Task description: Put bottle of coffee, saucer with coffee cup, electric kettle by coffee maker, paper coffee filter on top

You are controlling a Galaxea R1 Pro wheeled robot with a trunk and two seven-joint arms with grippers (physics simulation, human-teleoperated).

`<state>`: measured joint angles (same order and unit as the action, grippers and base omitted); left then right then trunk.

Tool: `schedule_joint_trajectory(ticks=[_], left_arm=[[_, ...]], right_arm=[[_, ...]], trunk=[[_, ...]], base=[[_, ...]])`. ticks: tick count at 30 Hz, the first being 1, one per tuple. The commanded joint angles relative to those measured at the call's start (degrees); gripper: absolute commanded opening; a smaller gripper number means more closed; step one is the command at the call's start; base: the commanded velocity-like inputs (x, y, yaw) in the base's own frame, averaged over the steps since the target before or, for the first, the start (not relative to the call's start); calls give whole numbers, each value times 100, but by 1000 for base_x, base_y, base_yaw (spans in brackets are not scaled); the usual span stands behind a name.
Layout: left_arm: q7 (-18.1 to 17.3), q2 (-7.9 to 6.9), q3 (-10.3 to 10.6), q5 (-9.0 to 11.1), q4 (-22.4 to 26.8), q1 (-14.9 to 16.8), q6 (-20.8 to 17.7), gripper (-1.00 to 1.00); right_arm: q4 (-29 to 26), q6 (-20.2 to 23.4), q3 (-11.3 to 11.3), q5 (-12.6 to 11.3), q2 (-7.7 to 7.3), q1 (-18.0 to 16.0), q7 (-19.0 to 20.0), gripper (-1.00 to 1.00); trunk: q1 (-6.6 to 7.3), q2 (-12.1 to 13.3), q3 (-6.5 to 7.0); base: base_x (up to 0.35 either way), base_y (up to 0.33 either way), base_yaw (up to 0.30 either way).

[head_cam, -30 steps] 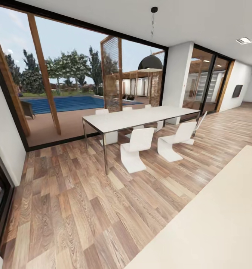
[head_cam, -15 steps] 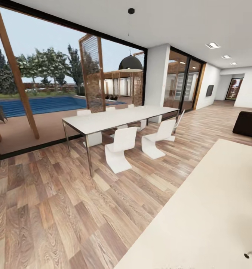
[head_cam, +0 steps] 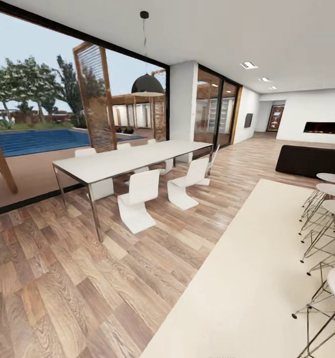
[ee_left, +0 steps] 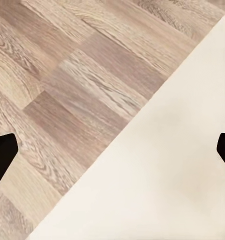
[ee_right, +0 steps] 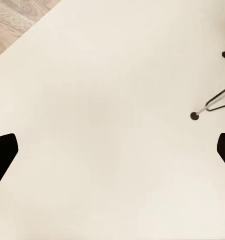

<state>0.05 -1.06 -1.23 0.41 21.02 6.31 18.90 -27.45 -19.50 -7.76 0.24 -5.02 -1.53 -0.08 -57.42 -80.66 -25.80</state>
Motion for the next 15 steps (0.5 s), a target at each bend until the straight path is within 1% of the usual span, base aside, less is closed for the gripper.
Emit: schedule_joint_trajectory(ticks=[1,15], left_arm=[[-5,1,-9,3,-2,2,18,100],[2,1,-9,3,-2,2,18,100]], right_arm=[[11,-19,-7,3,1,-5,-1,100],[10,-19,2,3,19,-5,-1,100]], trunk=[[23,39,13],[331,600,231]], base=[[0,0,-300],[0,0,-295]])
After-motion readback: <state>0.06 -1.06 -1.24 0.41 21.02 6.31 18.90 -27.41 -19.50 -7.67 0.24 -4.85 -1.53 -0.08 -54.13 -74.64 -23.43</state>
